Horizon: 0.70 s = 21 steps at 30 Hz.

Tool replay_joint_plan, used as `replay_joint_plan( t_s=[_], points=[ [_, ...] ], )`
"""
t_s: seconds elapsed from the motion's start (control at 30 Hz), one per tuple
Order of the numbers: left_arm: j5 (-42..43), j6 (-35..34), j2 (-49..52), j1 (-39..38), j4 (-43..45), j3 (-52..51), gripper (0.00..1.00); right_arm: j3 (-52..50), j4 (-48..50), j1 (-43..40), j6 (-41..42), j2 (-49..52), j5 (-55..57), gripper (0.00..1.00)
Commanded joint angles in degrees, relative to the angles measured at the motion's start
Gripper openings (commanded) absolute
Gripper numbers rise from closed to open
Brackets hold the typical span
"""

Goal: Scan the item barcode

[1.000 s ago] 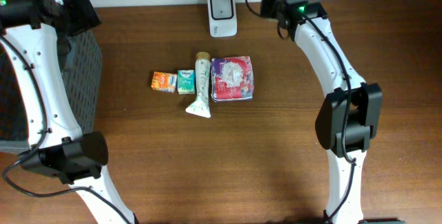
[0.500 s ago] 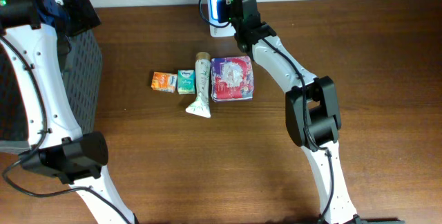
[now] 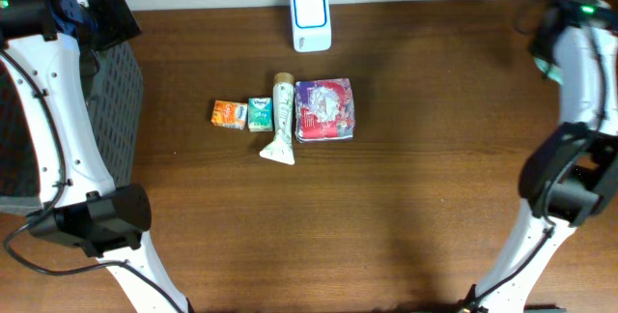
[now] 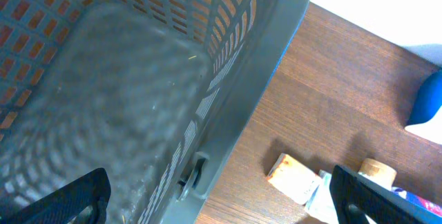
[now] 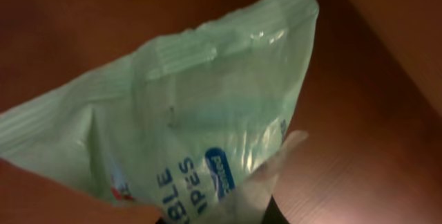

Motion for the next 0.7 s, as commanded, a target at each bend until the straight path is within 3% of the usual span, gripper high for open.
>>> replay_joint_plan(
  t_s=[0.0, 0.07, 0.1, 0.17, 0.2, 0.37, 0.53, 0.67],
  points=[
    [0.4, -0.3, -0.3, 0.3, 0.1, 0.2, 0.99, -0.2, -4.0, -9.6, 0.9, -0.2, -0.6, 0.04],
    [0.4, -0.3, -0.3, 0.3, 0.1, 0.2, 0.99, -0.2, -5.1, -13.9, 0.9, 1.0, -0.6, 0.04],
    [0.4, -0.3, -0.3, 0.3, 0.1, 0.2, 0.99, -0.3, -5.4, -15.9, 1.0, 1.7, -1.0, 0.23],
    [0.4, -0.3, -0.3, 0.3, 0.1, 0.2, 0.99, -0.3, -6.0, -17.8, 1.0, 2.5, -2.1, 0.89],
    [0.4, -0.3, -0.3, 0.3, 0.1, 0.2, 0.99, -0.3, -6.1, -17.8, 0.9, 2.5, -5.0, 0.95],
    [0.4, -0.3, -0.3, 0.3, 0.1, 0.2, 0.99, -0.3, -6.8, -13.9, 0.3, 2.5, -46.0, 0.97],
    [0.4, -0.3, -0.3, 0.3, 0.1, 0.2, 0.99, -0.3, -13.4, 0.2, -7.7, 2.5, -48.7, 0.97],
    [0.4, -0.3, -0.3, 0.3, 0.1, 0.2, 0.99, -0.3, -13.4, 14.6, -7.7, 2.5, -46.9, 0.99]
  ],
)
